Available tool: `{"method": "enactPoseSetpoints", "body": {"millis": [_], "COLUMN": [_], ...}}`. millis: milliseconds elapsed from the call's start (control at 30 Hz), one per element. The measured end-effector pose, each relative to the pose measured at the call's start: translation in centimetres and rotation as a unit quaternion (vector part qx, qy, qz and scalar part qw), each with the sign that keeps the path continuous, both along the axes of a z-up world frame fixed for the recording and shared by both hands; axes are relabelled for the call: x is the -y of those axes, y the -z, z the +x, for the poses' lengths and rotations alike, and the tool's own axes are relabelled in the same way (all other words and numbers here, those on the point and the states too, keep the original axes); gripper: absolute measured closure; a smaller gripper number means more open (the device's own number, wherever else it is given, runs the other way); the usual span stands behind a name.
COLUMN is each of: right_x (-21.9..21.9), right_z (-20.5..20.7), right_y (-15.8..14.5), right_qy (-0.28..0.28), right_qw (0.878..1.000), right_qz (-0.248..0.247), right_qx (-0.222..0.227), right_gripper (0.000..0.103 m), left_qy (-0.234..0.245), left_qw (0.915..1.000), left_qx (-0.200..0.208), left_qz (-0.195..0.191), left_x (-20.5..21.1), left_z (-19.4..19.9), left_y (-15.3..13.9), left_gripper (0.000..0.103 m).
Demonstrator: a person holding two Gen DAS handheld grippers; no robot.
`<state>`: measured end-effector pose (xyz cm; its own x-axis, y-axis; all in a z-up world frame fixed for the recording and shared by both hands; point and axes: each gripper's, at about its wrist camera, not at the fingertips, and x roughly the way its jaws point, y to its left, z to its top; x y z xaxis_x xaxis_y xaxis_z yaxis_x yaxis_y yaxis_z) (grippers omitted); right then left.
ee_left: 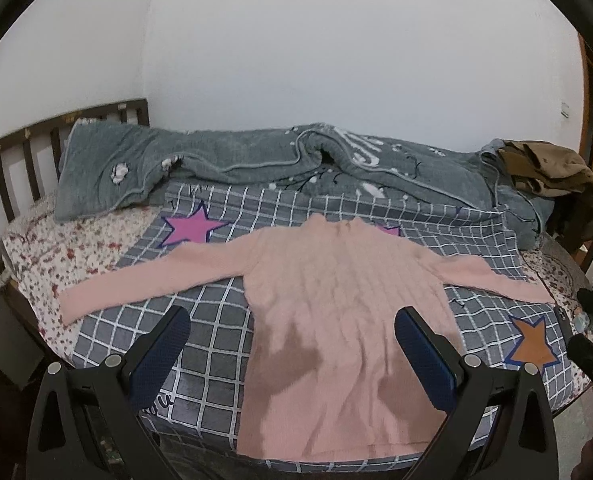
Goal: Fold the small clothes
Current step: 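Grasp the sweater sleeve with the left tool and lift it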
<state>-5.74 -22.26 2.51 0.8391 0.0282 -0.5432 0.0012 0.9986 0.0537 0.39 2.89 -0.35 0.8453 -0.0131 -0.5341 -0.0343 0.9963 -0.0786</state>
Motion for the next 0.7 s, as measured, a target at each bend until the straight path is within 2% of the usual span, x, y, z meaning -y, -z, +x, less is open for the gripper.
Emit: {"method": "enactPoseSetpoints", "body": {"millis": [167,300,400,533,700], "right_x": [-0.3,-1.0,-1.6,-2.8,-4.1], "right_z": [1.5,3.9,5.6,7.3,9.7], "right_y": [1.7,3.6,4.8,6.1,7.4], "right_qy": [-0.007,-0.027,-0.04,-0.05,-0.051], "right_qw": [1.0,0.999,0.998,0.998,0.998], "right_qz": [0.006,0.023,0.038,0.037,0.027], "right_qx": [-0.008,-0.018,-0.029,-0.027,-0.026], "right_gripper": [0.0,0.0,0.0,0.0,0.0], "left_qy": [-0.007,-0.022,-0.044,-0.082,-0.14], "left_qw": [0.9991,0.9954,0.9912,0.9863,0.9739], "left_qx": [-0.017,-0.04,-0.064,-0.09,-0.109], "left_qz": [-0.037,-0.084,-0.107,-0.112,-0.141], "left_x": [-3.3,-7.0,-10.2,-14.9,-22.0], "left_z": [2.5,5.3,7.4,9.9,11.9], "left_y": [3.3,6.5,9.2,12.2,14.9], "left_gripper": [0.0,0.0,0.002,0.004,0.007]}}
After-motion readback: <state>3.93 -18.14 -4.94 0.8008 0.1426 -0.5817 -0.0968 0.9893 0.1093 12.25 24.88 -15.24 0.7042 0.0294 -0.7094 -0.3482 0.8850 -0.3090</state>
